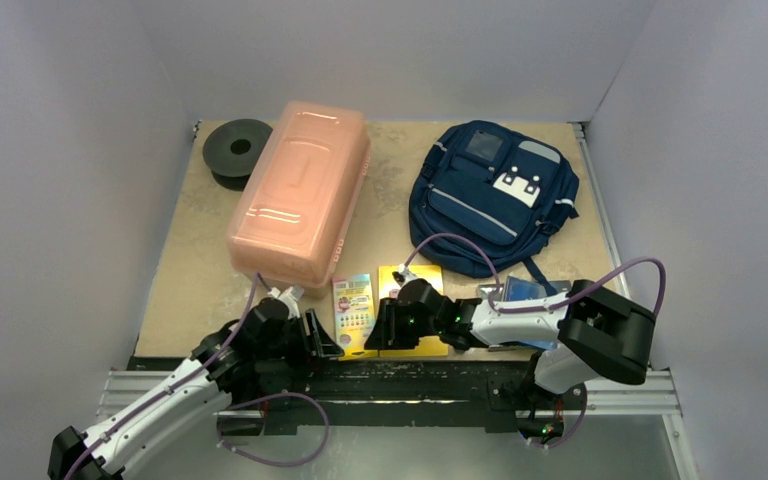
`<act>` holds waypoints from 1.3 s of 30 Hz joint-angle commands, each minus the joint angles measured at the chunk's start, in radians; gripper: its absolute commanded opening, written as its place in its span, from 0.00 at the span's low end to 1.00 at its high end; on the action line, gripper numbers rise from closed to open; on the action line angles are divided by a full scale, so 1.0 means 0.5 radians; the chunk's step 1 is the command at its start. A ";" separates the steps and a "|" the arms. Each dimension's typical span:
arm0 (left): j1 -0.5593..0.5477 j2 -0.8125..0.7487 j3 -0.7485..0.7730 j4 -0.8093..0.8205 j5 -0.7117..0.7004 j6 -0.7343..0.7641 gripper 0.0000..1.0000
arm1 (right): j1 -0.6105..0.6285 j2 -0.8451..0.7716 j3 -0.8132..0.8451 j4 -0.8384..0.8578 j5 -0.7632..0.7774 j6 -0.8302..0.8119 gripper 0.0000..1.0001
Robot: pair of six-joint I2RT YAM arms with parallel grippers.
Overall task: Pack the student bag
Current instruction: Pick up the stationery from the center of the board.
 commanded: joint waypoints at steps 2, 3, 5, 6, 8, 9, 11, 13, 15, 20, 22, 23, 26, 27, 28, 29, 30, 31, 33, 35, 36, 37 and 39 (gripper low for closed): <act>-0.011 0.014 0.026 0.051 0.118 -0.134 0.51 | 0.011 0.043 0.069 -0.007 0.064 -0.065 0.44; -0.011 0.031 0.005 0.112 0.118 -0.152 0.51 | 0.011 0.052 0.073 0.001 0.059 -0.068 0.44; -0.011 0.075 -0.032 0.240 0.118 -0.167 0.50 | 0.011 0.063 0.077 0.018 0.045 -0.072 0.43; -0.011 0.104 -0.024 0.218 0.097 -0.163 0.49 | 0.011 0.064 0.074 0.023 0.046 -0.072 0.43; -0.009 0.132 -0.014 0.189 0.026 -0.128 0.49 | 0.011 0.061 0.073 0.031 0.047 -0.073 0.43; -0.011 0.129 -0.027 0.201 -0.004 -0.115 0.49 | 0.011 0.058 0.070 0.036 0.050 -0.076 0.43; -0.011 0.125 -0.072 0.288 -0.031 -0.107 0.48 | 0.010 0.063 0.074 0.044 0.049 -0.079 0.43; -0.012 0.127 -0.109 0.353 -0.032 -0.124 0.47 | 0.010 0.070 0.084 0.042 0.044 -0.088 0.42; -0.010 0.125 -0.122 0.354 -0.048 -0.128 0.46 | 0.011 0.078 0.086 0.051 0.038 -0.093 0.42; -0.011 0.117 -0.150 0.431 -0.070 -0.116 0.45 | 0.011 0.113 0.094 0.088 0.006 -0.105 0.41; -0.012 0.147 -0.148 0.432 -0.064 -0.117 0.44 | 0.011 0.112 0.092 0.092 0.001 -0.105 0.41; -0.011 0.164 -0.151 0.434 -0.064 -0.121 0.43 | 0.011 0.109 0.087 0.093 0.001 -0.105 0.41; -0.013 0.191 -0.171 0.450 -0.056 -0.142 0.41 | 0.011 0.107 0.083 0.106 0.001 -0.105 0.41; -0.011 0.205 -0.181 0.463 -0.050 -0.149 0.41 | 0.011 0.110 0.081 0.110 -0.001 -0.105 0.41; -0.012 0.222 -0.186 0.471 -0.043 -0.156 0.43 | 0.011 0.112 0.083 0.113 -0.002 -0.108 0.41; -0.011 0.238 -0.192 0.482 -0.040 -0.161 0.44 | 0.011 0.116 0.079 0.121 -0.003 -0.107 0.41; -0.010 0.252 -0.201 0.502 -0.035 -0.167 0.46 | 0.011 0.119 0.075 0.130 -0.005 -0.106 0.41; -0.011 0.269 -0.213 0.537 -0.029 -0.172 0.47 | 0.011 0.124 0.076 0.137 -0.008 -0.105 0.41; -0.011 0.305 -0.221 0.578 -0.015 -0.177 0.51 | 0.011 0.134 0.081 0.146 -0.013 -0.105 0.41; -0.014 0.338 -0.215 0.598 -0.001 -0.170 0.53 | 0.011 0.139 0.084 0.149 -0.020 -0.110 0.40; -0.010 0.346 -0.216 0.605 0.005 -0.170 0.54 | 0.011 0.139 0.085 0.148 -0.020 -0.111 0.40; -0.010 0.346 -0.214 0.602 0.007 -0.167 0.55 | 0.011 0.138 0.086 0.148 -0.020 -0.113 0.40; -0.010 0.327 -0.226 0.590 0.012 -0.172 0.57 | 0.011 0.134 0.084 0.145 -0.018 -0.117 0.40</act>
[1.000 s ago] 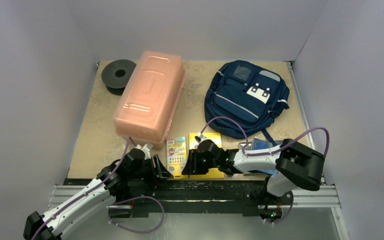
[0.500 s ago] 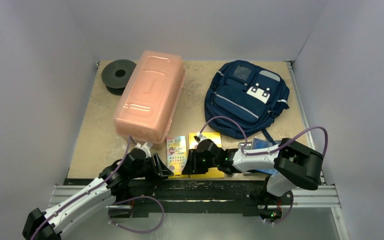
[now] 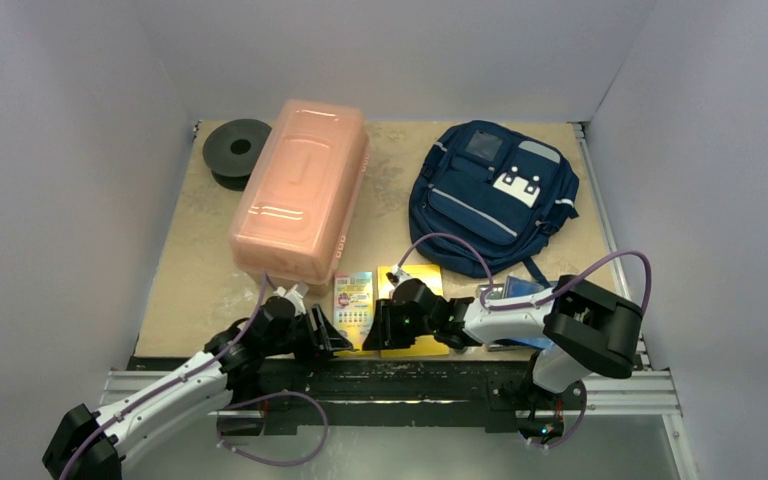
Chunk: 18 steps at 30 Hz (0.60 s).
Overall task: Pack the student bag
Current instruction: Pick up the stationery from the center of the board.
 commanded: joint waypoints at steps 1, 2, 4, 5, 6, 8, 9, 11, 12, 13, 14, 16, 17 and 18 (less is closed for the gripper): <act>-0.001 -0.013 -0.088 0.010 0.033 -0.037 0.57 | 0.006 0.004 0.048 0.066 0.009 -0.042 0.40; -0.004 -0.036 -0.088 0.000 0.030 -0.036 0.57 | 0.006 0.004 0.046 0.067 0.009 -0.042 0.40; -0.001 -0.087 -0.088 -0.018 0.014 -0.038 0.51 | 0.005 0.007 0.047 0.074 0.006 -0.043 0.40; -0.002 -0.114 -0.087 -0.030 0.000 -0.037 0.45 | 0.006 0.012 0.047 0.079 0.002 -0.042 0.40; -0.001 -0.135 -0.084 -0.043 -0.013 -0.035 0.41 | 0.006 0.015 0.045 0.081 0.000 -0.042 0.40; -0.002 -0.184 -0.074 -0.099 -0.047 -0.031 0.33 | 0.006 0.019 0.049 0.081 -0.003 -0.044 0.40; 0.000 -0.207 -0.071 -0.132 -0.066 -0.032 0.30 | 0.006 0.018 0.048 0.079 -0.004 -0.047 0.40; 0.000 -0.262 -0.070 -0.188 -0.098 -0.031 0.21 | 0.006 0.011 0.049 0.072 0.002 -0.055 0.40; -0.001 -0.289 -0.072 -0.205 -0.114 -0.034 0.17 | 0.006 0.006 0.048 0.072 0.005 -0.066 0.40; -0.002 -0.311 -0.075 -0.213 -0.125 -0.037 0.10 | 0.006 0.001 0.048 0.070 0.011 -0.078 0.41; -0.001 -0.332 -0.075 -0.219 -0.136 -0.039 0.03 | 0.006 -0.005 0.042 0.062 0.017 -0.102 0.42; 0.000 -0.357 -0.059 -0.233 -0.136 -0.029 0.00 | 0.013 -0.034 0.054 0.008 0.029 -0.206 0.47; 0.000 -0.366 -0.041 -0.256 -0.136 -0.019 0.00 | 0.033 -0.070 0.073 -0.062 0.076 -0.275 0.51; -0.001 -0.374 -0.021 -0.291 -0.135 -0.003 0.00 | 0.065 -0.113 0.089 -0.134 0.138 -0.342 0.56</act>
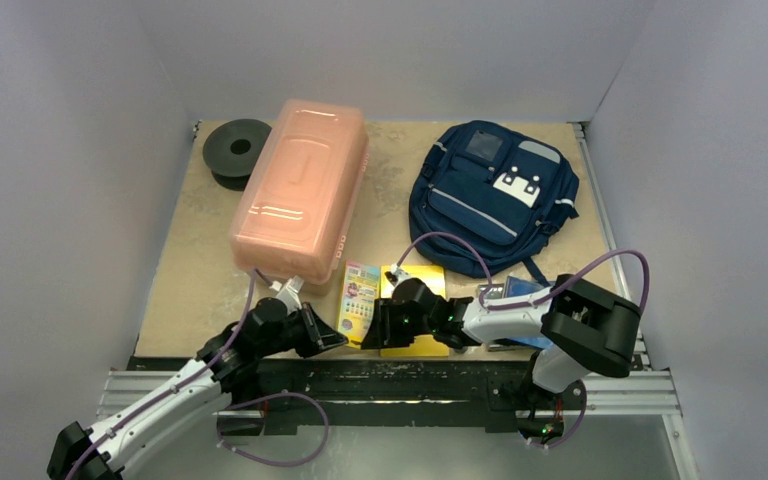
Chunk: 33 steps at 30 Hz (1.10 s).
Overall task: Pack the student bag
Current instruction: Pick up the stationery from the center of the board.
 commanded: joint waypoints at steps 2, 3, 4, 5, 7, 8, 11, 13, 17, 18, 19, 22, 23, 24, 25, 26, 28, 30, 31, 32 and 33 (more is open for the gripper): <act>-0.001 -0.057 0.031 -0.341 -0.056 0.057 0.00 | 0.116 -0.228 0.123 -0.318 0.252 -0.401 0.65; -0.005 -0.062 0.062 -0.376 -0.053 0.082 0.00 | 0.126 -0.277 0.142 -0.394 0.285 -0.453 0.67; -0.002 -0.064 0.094 -0.416 -0.054 0.107 0.00 | 0.127 -0.342 0.161 -0.455 0.341 -0.487 0.70; -0.003 -0.064 0.131 -0.478 -0.051 0.132 0.00 | 0.127 -0.389 0.184 -0.509 0.386 -0.510 0.73; -0.003 -0.065 0.211 -0.564 -0.035 0.187 0.00 | 0.126 -0.453 0.229 -0.576 0.407 -0.501 0.77; -0.003 -0.065 0.254 -0.598 -0.021 0.206 0.00 | 0.122 -0.468 0.252 -0.592 0.441 -0.487 0.80; -0.005 -0.067 0.359 -0.650 0.037 0.230 0.00 | 0.067 -0.453 0.312 -0.572 0.435 -0.473 0.87; -0.002 -0.066 0.420 -0.676 0.050 0.238 0.00 | -0.021 -0.441 0.276 -0.509 0.349 -0.334 0.91; -0.002 -0.024 0.484 -0.658 0.084 0.246 0.00 | -0.238 -0.396 0.063 -0.180 0.020 0.175 0.93; -0.002 -0.011 0.485 -0.632 0.099 0.246 0.00 | -0.240 -0.375 0.047 -0.123 0.009 0.222 0.93; -0.002 0.003 0.485 -0.617 0.108 0.247 0.00 | -0.234 -0.353 0.064 -0.106 0.023 0.233 0.94; -0.004 0.036 0.490 -0.590 0.120 0.278 0.00 | -0.223 -0.285 0.148 -0.180 0.063 0.174 0.93; -0.004 0.048 0.502 -0.597 0.120 0.291 0.00 | -0.222 -0.279 0.172 -0.218 0.085 0.151 0.94; -0.004 0.057 0.506 -0.609 0.121 0.299 0.00 | -0.222 -0.280 0.184 -0.232 0.094 0.128 0.94; -0.001 0.065 0.514 -0.607 0.126 0.301 0.00 | -0.223 -0.285 0.186 -0.226 0.085 0.103 0.94; -0.003 0.069 0.517 -0.596 0.133 0.297 0.00 | -0.223 -0.288 0.187 -0.216 0.064 0.068 0.94; -0.002 0.075 0.539 -0.572 0.155 0.295 0.00 | -0.222 -0.283 0.186 -0.197 0.008 -0.057 0.94; -0.002 0.084 0.584 -0.595 0.153 0.311 0.00 | -0.220 -0.271 0.185 -0.203 0.015 -0.255 0.93; -0.003 0.087 0.614 -0.623 0.133 0.313 0.00 | -0.219 -0.267 0.190 -0.244 0.070 -0.371 0.92; -0.004 0.093 0.651 -0.653 0.113 0.305 0.00 | -0.208 -0.272 0.203 -0.285 0.128 -0.517 0.92; -0.002 0.101 0.676 -0.679 0.089 0.290 0.00 | -0.143 -0.291 0.231 -0.354 0.236 -0.662 0.92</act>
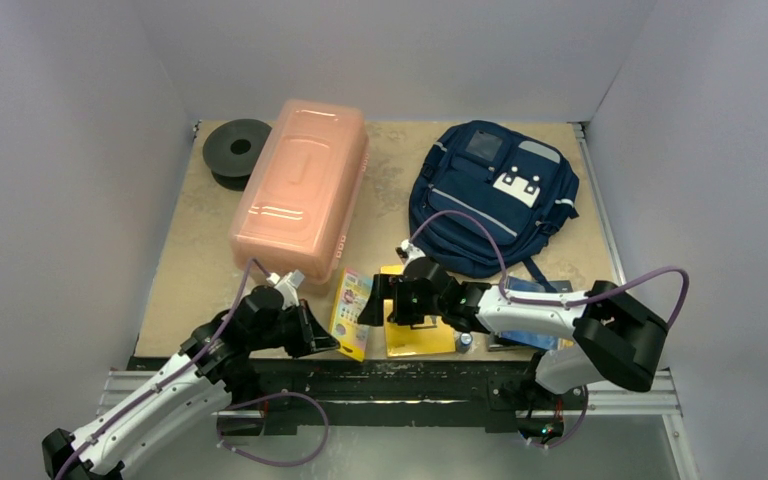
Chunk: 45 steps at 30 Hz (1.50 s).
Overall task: Pack the student bag
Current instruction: Pick up the stationery from the center of the board.
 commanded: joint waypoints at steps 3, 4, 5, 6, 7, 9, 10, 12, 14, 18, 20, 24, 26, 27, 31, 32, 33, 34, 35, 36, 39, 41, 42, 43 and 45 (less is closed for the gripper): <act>-0.001 0.049 0.249 -0.014 -0.026 -0.057 0.00 | 0.489 -0.068 0.306 -0.393 0.807 -0.926 0.93; -0.001 0.069 0.270 -0.013 -0.018 -0.094 0.00 | 0.606 -0.047 0.393 -0.478 0.968 -1.009 0.93; 0.000 0.086 0.290 -0.017 -0.012 -0.126 0.00 | 0.706 -0.031 0.432 -0.534 1.107 -1.056 0.93; 0.000 0.103 0.312 -0.033 -0.010 -0.154 0.00 | 0.801 -0.029 0.441 -0.558 1.260 -1.086 0.93; 0.000 0.117 0.334 -0.048 -0.006 -0.177 0.00 | 0.875 -0.041 0.427 -0.540 1.367 -1.128 0.93; -0.002 0.139 0.369 -0.076 0.001 -0.192 0.00 | 0.987 -0.091 0.368 -0.455 1.501 -1.174 0.93; -0.001 0.146 0.385 -0.093 0.003 -0.204 0.00 | 1.038 -0.116 0.335 -0.401 1.555 -1.203 0.93; -0.001 0.148 0.409 -0.121 -0.001 -0.232 0.00 | 1.168 -0.137 0.306 -0.328 1.704 -1.242 0.93; 0.000 0.141 0.418 -0.118 0.003 -0.258 0.00 | 1.288 -0.116 0.308 -0.294 1.915 -1.266 0.93; -0.001 0.135 0.421 -0.095 0.027 -0.336 0.00 | 1.506 0.037 0.356 -0.279 2.400 -1.238 0.94; -0.001 0.138 0.418 -0.068 0.048 -0.374 0.00 | 1.577 0.162 0.388 -0.280 2.623 -1.218 0.94; 0.000 0.159 0.421 -0.051 0.071 -0.404 0.00 | 1.627 0.472 0.566 -0.509 2.986 -1.073 0.94; -0.001 0.166 0.423 -0.056 0.088 -0.415 0.00 | 1.627 0.635 0.716 -0.804 3.153 -0.800 0.94; 0.000 0.169 0.421 -0.051 0.092 -0.417 0.00 | 1.625 0.718 0.819 -1.138 3.242 -0.457 0.94; -0.001 0.178 0.415 -0.048 0.103 -0.417 0.00 | 1.592 1.268 1.302 -2.963 3.547 1.339 0.99; -0.002 0.183 0.415 -0.048 0.105 -0.417 0.00 | 1.568 1.353 1.378 -2.980 3.571 1.288 0.99; -0.003 0.186 0.415 -0.045 0.109 -0.415 0.00 | 1.557 1.415 1.441 -2.983 3.585 1.271 0.99; -0.002 0.190 0.416 -0.043 0.113 -0.416 0.00 | 1.559 1.438 1.465 -2.985 3.603 1.276 0.99; -0.001 0.194 0.422 -0.040 0.117 -0.411 0.00 | 1.562 1.432 1.471 -2.988 3.604 1.289 0.99; 0.000 0.196 0.428 -0.052 0.115 -0.405 0.00 | 1.558 1.389 1.454 -2.988 3.600 1.326 0.99; -0.001 0.189 0.435 -0.062 0.113 -0.401 0.00 | 1.533 1.193 1.365 -2.993 3.526 1.461 0.99; 0.000 0.190 0.431 -0.059 0.099 -0.401 0.00 | 1.552 1.036 1.274 -2.991 3.482 1.537 0.99; -0.001 0.193 0.428 -0.054 0.093 -0.402 0.00 | 1.556 0.959 1.239 -2.991 3.439 1.612 0.99; 0.000 0.198 0.425 -0.048 0.084 -0.403 0.00 | 1.577 0.857 1.190 -2.984 3.408 1.695 0.99; -0.002 0.216 0.421 -0.044 0.066 -0.401 0.00 | 1.641 0.656 1.122 -2.979 3.359 1.797 0.99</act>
